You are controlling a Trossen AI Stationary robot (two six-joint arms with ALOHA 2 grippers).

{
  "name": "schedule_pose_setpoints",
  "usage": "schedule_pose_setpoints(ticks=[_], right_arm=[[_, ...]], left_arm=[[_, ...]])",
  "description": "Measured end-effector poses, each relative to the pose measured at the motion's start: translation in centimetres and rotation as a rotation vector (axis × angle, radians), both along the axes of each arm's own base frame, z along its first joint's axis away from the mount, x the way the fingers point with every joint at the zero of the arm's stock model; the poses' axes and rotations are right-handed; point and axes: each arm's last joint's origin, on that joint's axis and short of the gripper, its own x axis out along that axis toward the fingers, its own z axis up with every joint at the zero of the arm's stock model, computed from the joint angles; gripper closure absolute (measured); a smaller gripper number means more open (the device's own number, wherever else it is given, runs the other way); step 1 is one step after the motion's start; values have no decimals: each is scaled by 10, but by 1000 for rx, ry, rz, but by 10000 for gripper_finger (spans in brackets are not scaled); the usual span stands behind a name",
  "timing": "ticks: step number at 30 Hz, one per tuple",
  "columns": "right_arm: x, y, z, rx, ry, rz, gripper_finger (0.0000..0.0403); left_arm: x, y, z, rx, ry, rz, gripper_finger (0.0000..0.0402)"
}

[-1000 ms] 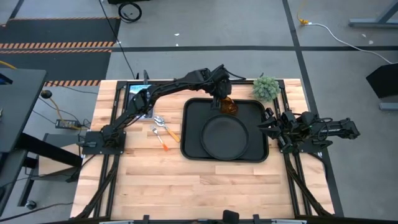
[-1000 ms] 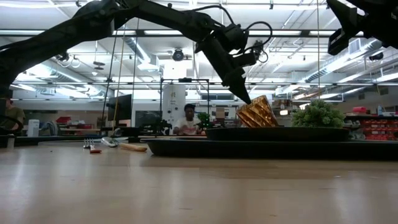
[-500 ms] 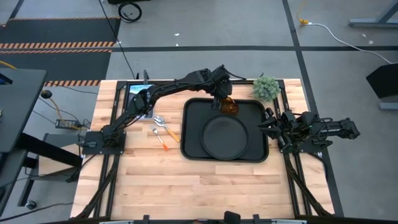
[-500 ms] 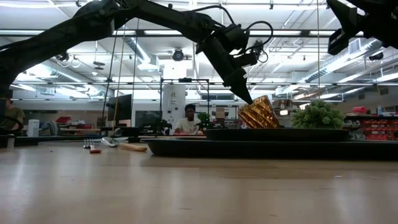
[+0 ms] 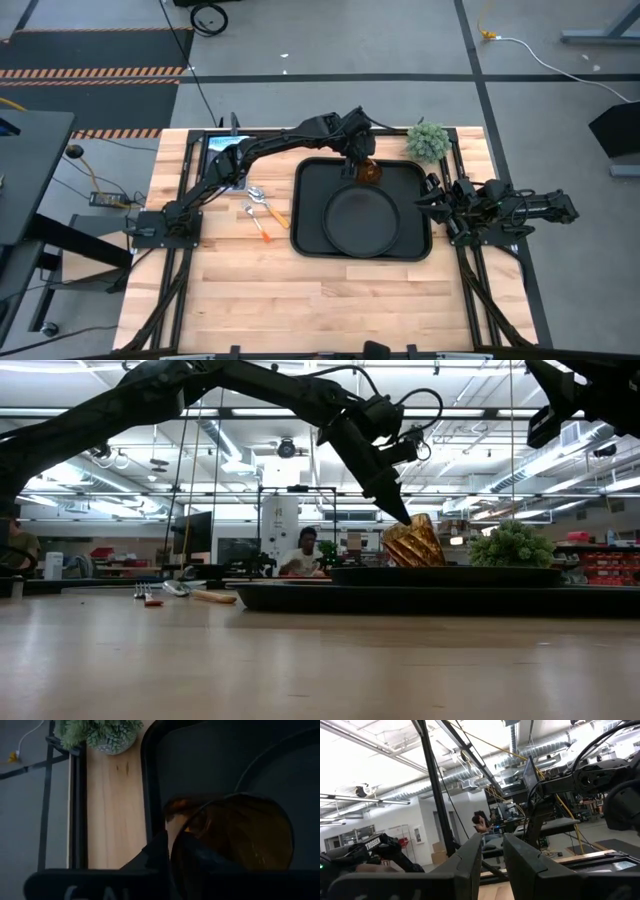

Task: Pick and place plate/cup/fork/spoon on tray
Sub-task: Move the orange cup to the top right of the black table tray

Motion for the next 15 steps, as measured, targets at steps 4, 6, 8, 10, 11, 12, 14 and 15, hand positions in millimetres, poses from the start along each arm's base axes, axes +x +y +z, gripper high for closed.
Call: schedule_pose_setpoints(ticks=[4, 6, 8, 10, 11, 12, 14, 15], right_arm=[[0, 0, 0, 0, -1, 0, 315], [0, 0, 0, 0, -4, 0, 315], [0, 0, 0, 2, -4, 1, 315], [0, 0, 0, 6, -3, 2, 315], [0, 0, 0, 6, -3, 2, 315], [0, 0, 0, 6, -3, 3, 315], [0, 0, 0, 6, -4, 3, 315], [0, 0, 1, 6, -6, 3, 315]], left_arm=[[2, 1, 2, 30, -29, -21, 347], [4, 1, 4, 35, -57, -34, 347], [6, 1, 6, 29, -88, -51, 347], [8, 1, 8, 26, -114, -68, 347], [8, 1, 8, 28, -124, -72, 347], [10, 1, 6, 32, -127, -82, 347], [13, 0, -1, 37, -126, -100, 347], [14, 0, -7, 31, -111, -102, 347]])
